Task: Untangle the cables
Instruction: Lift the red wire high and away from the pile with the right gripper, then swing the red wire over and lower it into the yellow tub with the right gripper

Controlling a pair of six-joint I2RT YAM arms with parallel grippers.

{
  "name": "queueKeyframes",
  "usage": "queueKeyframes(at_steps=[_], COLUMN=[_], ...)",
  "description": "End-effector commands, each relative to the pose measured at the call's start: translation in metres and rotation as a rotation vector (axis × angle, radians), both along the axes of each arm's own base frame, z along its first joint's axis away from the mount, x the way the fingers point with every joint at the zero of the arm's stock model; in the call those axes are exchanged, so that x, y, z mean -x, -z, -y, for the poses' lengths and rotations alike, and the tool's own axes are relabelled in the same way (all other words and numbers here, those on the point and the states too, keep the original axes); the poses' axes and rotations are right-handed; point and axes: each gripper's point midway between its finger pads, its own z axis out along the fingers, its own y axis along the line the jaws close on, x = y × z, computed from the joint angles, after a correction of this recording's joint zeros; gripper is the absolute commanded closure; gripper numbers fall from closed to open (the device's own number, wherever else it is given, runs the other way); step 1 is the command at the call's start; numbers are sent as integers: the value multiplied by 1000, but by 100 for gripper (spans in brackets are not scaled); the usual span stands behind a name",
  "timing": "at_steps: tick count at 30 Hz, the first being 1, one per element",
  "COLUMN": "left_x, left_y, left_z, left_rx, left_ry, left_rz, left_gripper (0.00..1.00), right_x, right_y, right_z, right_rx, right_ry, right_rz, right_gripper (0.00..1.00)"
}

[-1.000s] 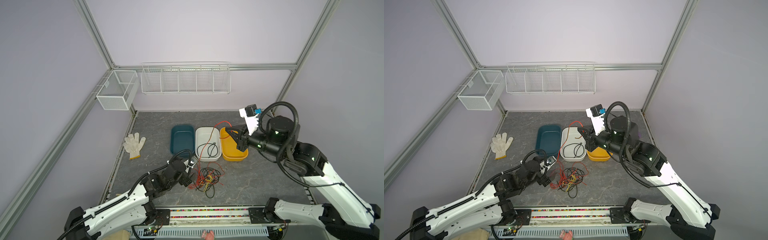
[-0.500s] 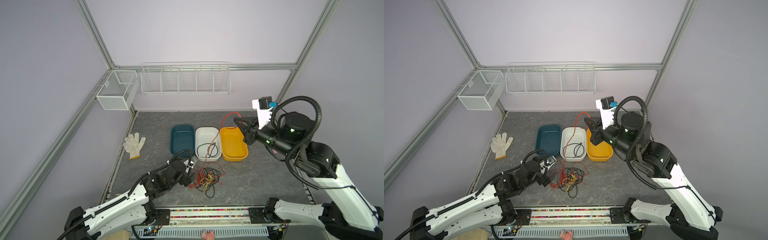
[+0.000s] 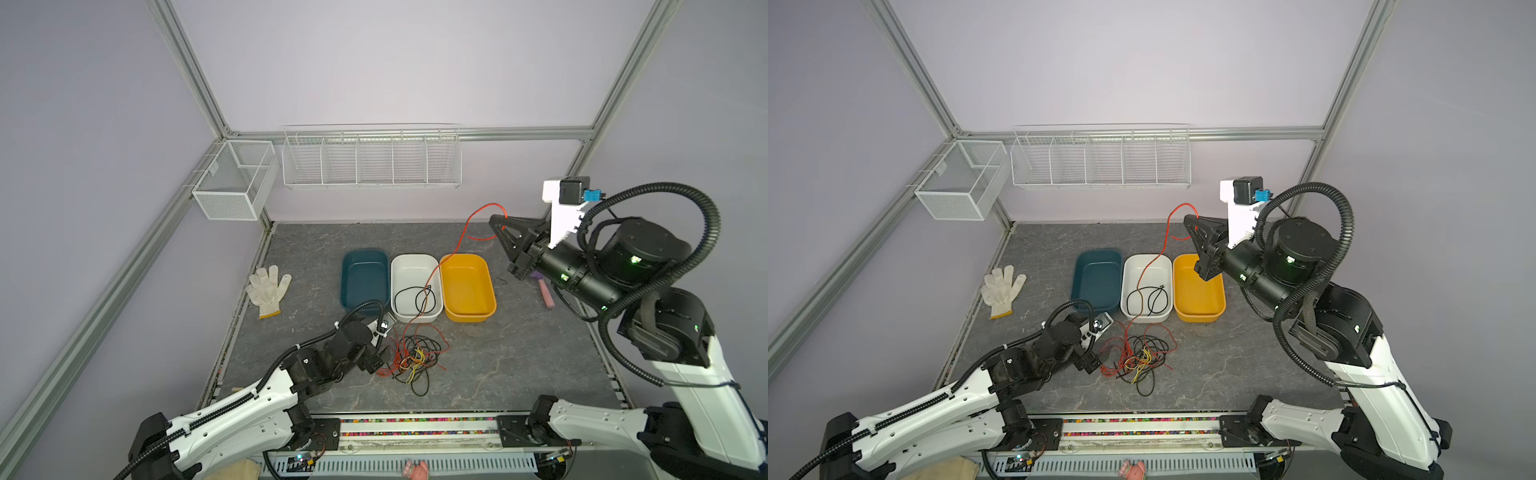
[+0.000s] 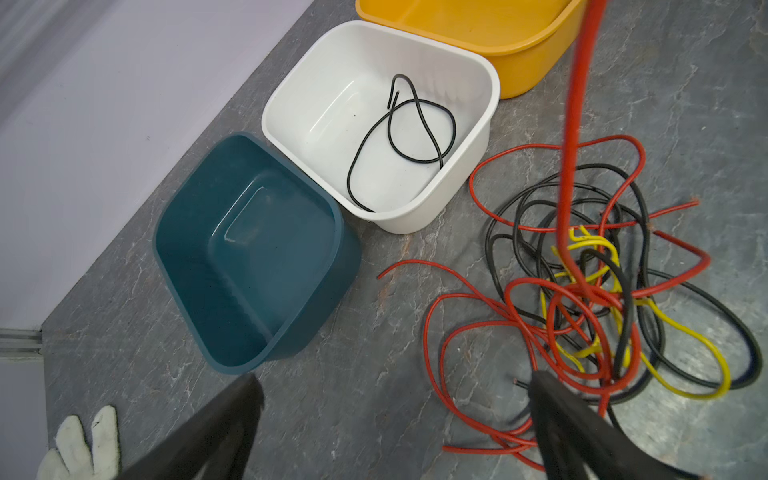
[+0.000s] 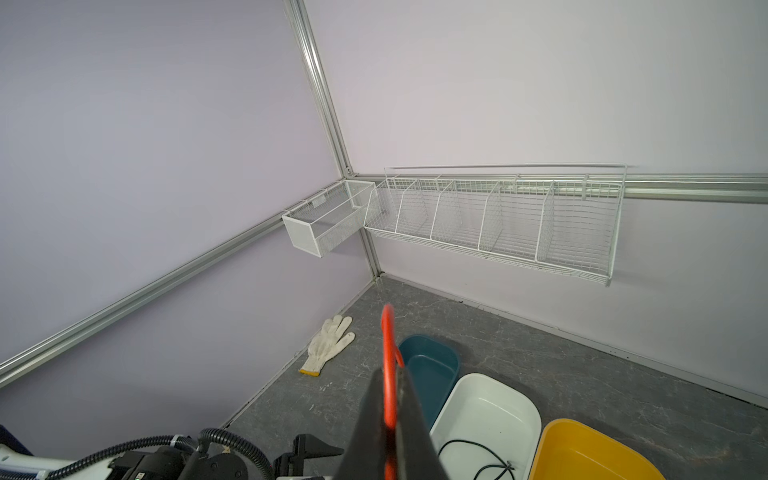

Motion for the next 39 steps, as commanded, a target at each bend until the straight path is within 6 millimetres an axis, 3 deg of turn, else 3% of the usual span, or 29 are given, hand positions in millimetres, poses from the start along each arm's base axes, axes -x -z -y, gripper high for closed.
queueKeyframes(at_steps=[1,11,15,22,30,39], left_x=[0,-1,-5,2,4,16], left_y=[1,2,-7,-42,-60,-39], left_z=[-3,-5,-9,-29,-46,-25], left_rx=[-18,-29,-15,48,183,220], left_ry=[2,-6,-38,-116,-177,-64], left_rz=[21,30,53,36,101,37], left_gripper=[0,1,1,0,0,0], right_x=[2,4,-4,-20,-36,-69], right_y=[-16,-32,-23,0,20,42], right_z=[19,28,33,38,27,24], right_rx=[-21,-19,11,95,127,134], right_ry=[67,91,150,223,229,270], right_rz=[39,65,66,53,26,-5], right_gripper=[93,93,93,93,93,94])
